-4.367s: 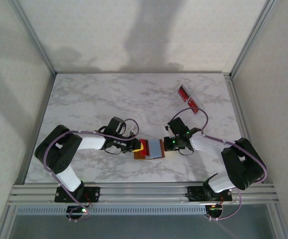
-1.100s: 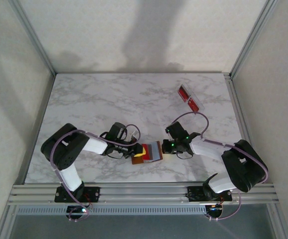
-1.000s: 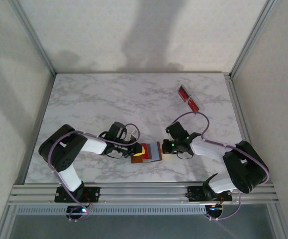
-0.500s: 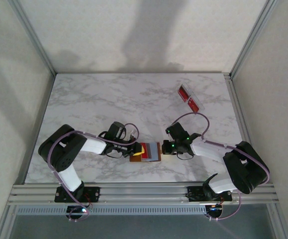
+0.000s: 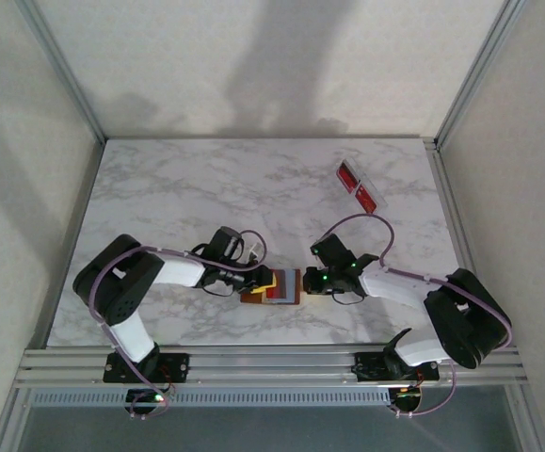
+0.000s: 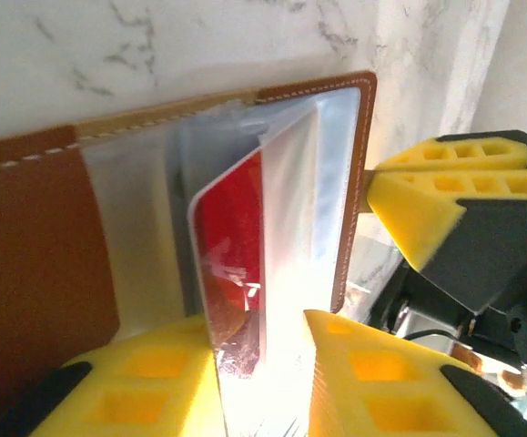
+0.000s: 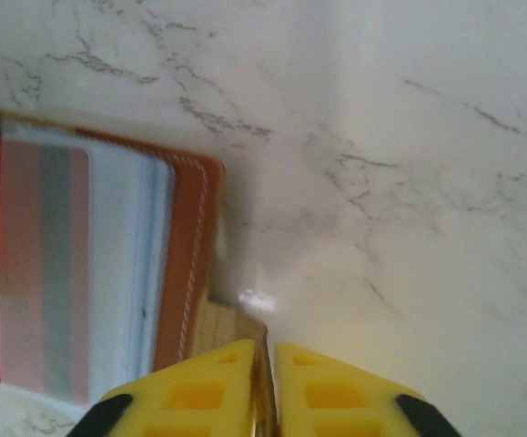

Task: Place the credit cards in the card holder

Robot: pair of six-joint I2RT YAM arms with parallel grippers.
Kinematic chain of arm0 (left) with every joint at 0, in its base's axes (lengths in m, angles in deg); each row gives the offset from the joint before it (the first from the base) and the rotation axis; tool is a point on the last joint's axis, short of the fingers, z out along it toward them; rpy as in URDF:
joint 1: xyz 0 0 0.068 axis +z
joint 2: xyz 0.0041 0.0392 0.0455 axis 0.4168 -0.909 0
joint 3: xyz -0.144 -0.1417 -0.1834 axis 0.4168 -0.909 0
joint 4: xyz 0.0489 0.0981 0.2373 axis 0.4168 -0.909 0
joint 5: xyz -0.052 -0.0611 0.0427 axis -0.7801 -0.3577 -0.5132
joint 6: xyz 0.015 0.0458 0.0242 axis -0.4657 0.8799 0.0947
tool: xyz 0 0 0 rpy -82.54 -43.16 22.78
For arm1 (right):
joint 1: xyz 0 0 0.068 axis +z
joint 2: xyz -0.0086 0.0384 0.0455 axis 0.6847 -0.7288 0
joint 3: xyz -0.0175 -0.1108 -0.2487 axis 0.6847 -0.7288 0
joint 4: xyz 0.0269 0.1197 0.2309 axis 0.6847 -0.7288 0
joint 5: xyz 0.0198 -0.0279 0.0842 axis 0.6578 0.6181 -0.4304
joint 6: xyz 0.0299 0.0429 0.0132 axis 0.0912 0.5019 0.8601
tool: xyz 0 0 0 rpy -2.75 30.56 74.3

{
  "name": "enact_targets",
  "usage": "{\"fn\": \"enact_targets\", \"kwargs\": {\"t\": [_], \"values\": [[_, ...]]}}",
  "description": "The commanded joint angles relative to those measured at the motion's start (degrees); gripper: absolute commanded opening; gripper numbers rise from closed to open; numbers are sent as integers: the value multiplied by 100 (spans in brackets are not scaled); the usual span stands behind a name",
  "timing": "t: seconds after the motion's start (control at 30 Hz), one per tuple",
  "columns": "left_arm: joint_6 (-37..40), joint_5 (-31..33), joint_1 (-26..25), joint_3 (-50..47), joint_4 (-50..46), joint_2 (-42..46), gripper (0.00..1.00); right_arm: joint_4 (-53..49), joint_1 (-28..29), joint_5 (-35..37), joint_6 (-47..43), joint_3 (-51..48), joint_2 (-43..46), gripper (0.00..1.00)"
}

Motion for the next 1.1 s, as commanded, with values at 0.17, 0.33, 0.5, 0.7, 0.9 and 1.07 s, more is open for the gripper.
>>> {"fn": "enact_targets", "kwargs": {"t": [0.17, 0.33, 0.5, 0.7, 0.9, 1.07], "values": [[560, 1303, 48, 249, -1694, 642, 46, -662, 370, 1101, 111, 294, 523, 29], [601, 1559, 139, 324, -1992, 959, 63, -828, 634, 1472, 117, 560, 408, 39], [410, 1784, 340, 387, -2158, 1398, 71, -1128, 1133, 2050, 204, 1087, -101, 55], [346, 2183, 774, 166, -2449, 2147, 85, -1226, 1468, 2115, 294, 1689, -461, 76], [436, 2320, 1245, -258, -2508, 2382, 80, -1220, 1821, 2182, 999, 2445, -1230, 80], [730, 2826, 1327, -289, -2823, 2380, 73, -1245, 1992, 2088, 1283, 3138, -2059, 82]]}}
